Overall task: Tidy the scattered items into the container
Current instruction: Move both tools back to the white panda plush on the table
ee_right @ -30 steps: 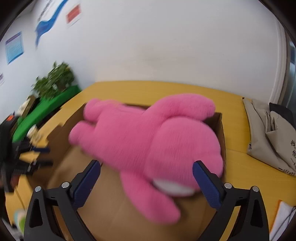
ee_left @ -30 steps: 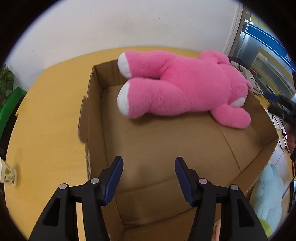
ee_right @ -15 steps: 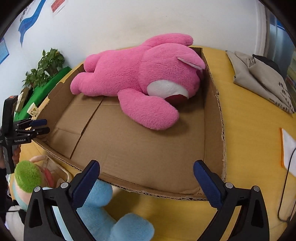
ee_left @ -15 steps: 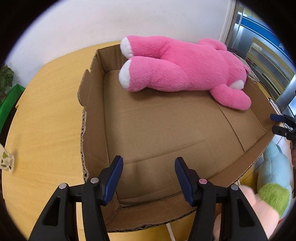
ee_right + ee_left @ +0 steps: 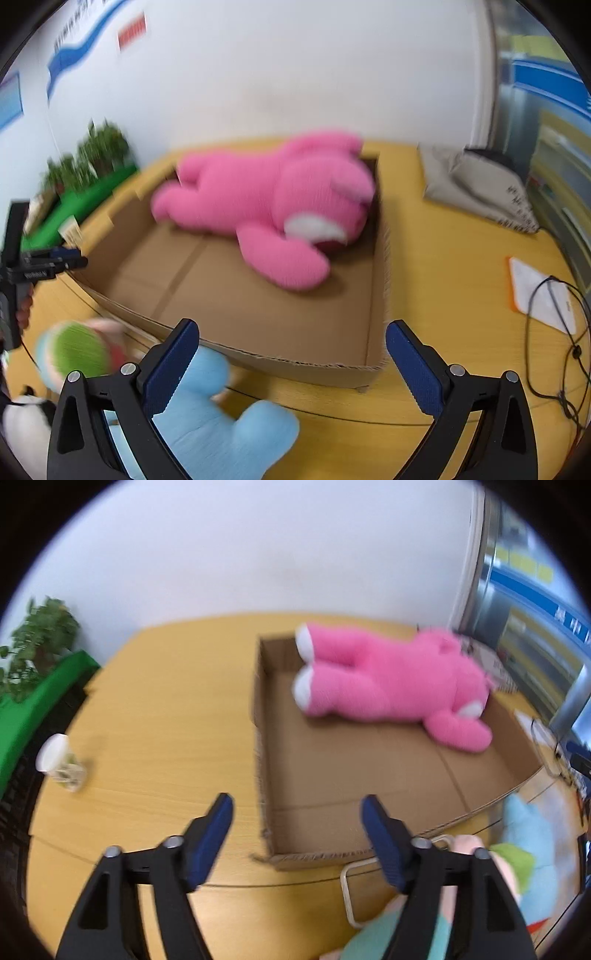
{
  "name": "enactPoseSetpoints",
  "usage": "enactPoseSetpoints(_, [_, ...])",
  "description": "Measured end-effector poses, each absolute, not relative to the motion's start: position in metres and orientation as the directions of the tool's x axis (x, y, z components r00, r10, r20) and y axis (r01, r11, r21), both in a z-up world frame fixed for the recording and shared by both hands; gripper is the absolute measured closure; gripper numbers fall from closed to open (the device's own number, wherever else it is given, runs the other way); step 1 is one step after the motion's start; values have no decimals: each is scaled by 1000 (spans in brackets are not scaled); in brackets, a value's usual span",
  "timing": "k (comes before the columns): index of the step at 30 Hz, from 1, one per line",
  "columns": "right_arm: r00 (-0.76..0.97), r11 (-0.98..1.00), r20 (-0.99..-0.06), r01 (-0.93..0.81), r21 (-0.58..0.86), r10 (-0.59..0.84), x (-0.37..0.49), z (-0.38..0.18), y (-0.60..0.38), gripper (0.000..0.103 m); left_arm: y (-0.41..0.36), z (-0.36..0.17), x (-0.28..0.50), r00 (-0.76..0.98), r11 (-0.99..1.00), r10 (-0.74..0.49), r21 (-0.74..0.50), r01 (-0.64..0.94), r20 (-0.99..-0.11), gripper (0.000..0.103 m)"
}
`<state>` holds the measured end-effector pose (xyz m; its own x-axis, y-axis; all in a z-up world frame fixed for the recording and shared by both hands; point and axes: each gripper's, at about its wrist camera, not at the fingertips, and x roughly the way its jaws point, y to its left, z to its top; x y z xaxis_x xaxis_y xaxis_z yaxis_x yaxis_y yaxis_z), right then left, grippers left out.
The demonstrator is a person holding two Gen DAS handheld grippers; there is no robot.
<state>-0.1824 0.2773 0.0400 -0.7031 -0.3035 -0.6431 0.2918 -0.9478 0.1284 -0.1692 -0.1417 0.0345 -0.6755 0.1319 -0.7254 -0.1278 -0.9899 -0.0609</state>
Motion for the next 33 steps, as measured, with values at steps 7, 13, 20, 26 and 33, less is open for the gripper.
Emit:
enactPoseSetpoints(7, [-750,-920,-538,260,295,-384,-122,65,299,0,-170,90,-86,-771,-993,119,-58,-106,-626,25])
enactPoseSetpoints(13, [-736,-899,-519,317,303,-435,-64,58,282,0,-185,111,-21,-796,-993,114,-64,-94,-595,25])
enactPoseSetpoints(20, [-720,-870,-490,404,282,-492,-4,55,260,0,-187,133,45,-825,-990,142,-69,-124,-547,25])
enactPoseSetpoints(26, [-670,-842,-512,453,292,-538,29,40,237,0,-180,96,77,-757,-983,182,-87,-165,-627,25])
enactPoseSetpoints(33, [-603,-804,-541,512,301,-586,56,20,202,0,-169,31,91,-659,-944,326,-265,-194,-678,25])
